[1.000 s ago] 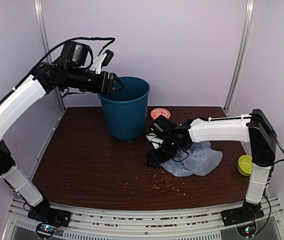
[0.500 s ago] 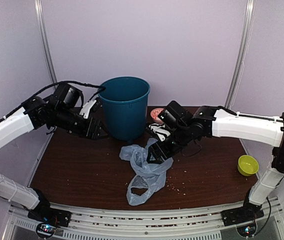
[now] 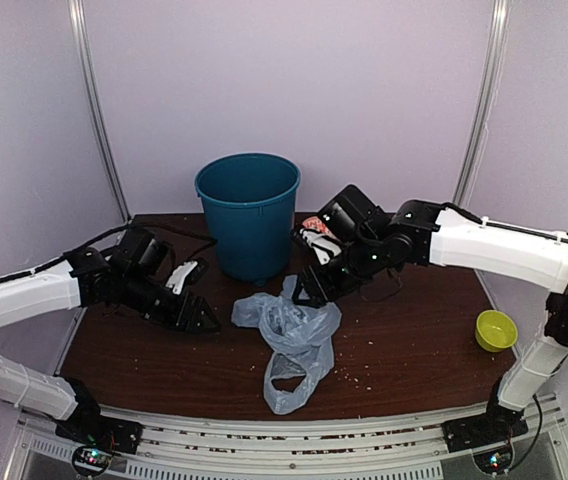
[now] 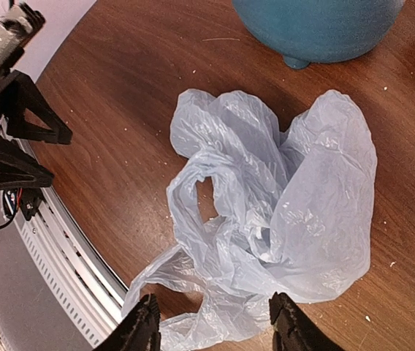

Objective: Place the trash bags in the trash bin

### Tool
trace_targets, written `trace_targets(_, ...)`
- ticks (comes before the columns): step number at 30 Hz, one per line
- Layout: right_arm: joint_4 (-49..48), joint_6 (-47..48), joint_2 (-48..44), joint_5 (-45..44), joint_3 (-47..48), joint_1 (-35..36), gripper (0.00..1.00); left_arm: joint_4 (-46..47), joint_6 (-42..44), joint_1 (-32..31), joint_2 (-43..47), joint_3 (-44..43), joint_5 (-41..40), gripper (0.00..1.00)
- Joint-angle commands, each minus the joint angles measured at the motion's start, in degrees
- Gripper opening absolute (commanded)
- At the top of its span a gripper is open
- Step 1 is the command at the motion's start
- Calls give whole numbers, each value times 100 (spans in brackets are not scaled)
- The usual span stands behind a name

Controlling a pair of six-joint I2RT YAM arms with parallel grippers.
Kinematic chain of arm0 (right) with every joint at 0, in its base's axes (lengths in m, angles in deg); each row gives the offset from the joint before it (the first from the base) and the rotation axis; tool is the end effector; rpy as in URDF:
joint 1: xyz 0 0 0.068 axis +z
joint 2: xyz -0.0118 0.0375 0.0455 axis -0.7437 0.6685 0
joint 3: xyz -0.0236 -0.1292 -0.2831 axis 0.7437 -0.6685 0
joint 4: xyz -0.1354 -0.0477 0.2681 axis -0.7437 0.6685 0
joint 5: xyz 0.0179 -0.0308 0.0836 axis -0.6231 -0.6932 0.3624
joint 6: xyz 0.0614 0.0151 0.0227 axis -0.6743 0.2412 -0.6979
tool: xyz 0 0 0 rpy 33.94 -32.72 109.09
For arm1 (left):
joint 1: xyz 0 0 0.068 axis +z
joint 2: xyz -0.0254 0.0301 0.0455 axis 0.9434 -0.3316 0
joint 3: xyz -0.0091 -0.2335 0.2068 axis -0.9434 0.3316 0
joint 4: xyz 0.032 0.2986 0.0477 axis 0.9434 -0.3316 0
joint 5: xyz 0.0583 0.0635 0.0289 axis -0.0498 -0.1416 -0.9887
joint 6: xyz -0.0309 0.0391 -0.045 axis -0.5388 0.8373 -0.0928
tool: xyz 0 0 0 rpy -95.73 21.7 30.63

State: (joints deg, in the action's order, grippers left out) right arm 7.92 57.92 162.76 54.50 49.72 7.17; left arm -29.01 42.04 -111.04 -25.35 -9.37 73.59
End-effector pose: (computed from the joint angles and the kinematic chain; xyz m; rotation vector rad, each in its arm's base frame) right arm 0.2277 0.3487 0.3283 -0.8669 2.5040 0.7988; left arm 0.1960 -0.1929 0.2617 0.3453 2.6808 -0.9457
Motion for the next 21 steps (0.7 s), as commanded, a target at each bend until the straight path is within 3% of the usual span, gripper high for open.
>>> trace_targets(1,-359,65,293,-115,139,174,51,1051,-77,-25,-149,230,112,58)
trace_targets(6,-30,127,868,-130,507,240,44,1363,-114,-22,-446,436,46,58)
trace_targets(13,-186,251,1234,-235,632,340,58,1716,-385,-21,-570,762,131,61)
trace_targets(21,-672,85,1825,98,853,402,58,1993,-810,-21,-616,1081,229,62)
